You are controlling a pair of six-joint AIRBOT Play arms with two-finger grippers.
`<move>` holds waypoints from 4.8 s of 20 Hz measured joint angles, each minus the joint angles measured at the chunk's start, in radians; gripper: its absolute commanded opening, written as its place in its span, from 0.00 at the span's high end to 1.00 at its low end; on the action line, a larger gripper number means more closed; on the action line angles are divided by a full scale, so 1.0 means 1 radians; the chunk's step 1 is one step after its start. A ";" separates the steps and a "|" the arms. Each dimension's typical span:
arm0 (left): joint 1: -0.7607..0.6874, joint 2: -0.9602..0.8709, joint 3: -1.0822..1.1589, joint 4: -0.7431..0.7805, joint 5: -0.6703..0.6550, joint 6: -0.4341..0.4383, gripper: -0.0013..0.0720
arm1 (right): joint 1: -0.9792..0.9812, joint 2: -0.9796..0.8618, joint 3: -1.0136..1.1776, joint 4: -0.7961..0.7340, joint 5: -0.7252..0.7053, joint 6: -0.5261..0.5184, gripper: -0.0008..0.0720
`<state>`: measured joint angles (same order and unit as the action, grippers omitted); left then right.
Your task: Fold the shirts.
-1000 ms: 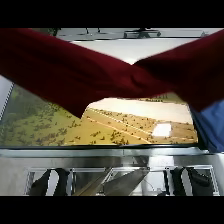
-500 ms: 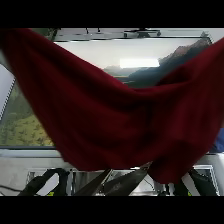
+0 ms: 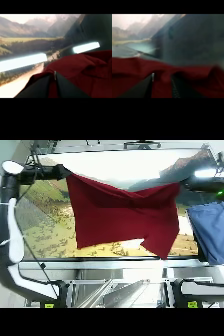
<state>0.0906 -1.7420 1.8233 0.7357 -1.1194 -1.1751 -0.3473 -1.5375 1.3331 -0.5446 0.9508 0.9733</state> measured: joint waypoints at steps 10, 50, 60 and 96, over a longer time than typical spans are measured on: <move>0.142 -0.063 0.022 0.006 -0.401 -0.135 0.52 | -0.151 -0.037 -0.076 -0.143 0.230 -0.026 0.57; 0.099 0.154 -1.026 -0.017 -0.041 0.138 0.96 | -0.126 -0.015 -0.491 -0.237 0.091 -0.002 0.68; 0.140 0.152 -0.907 -0.058 -0.102 0.115 0.96 | -0.128 -0.001 -0.481 -0.215 0.107 -0.010 0.95; 0.184 0.025 -0.337 -0.426 -0.152 0.241 0.96 | 0.017 -0.063 0.063 0.152 0.147 -0.103 0.96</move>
<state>0.2749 -1.7168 1.4864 0.3099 -1.2716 -0.9337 -0.3302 -1.6005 1.3964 -0.3927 1.0981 0.8700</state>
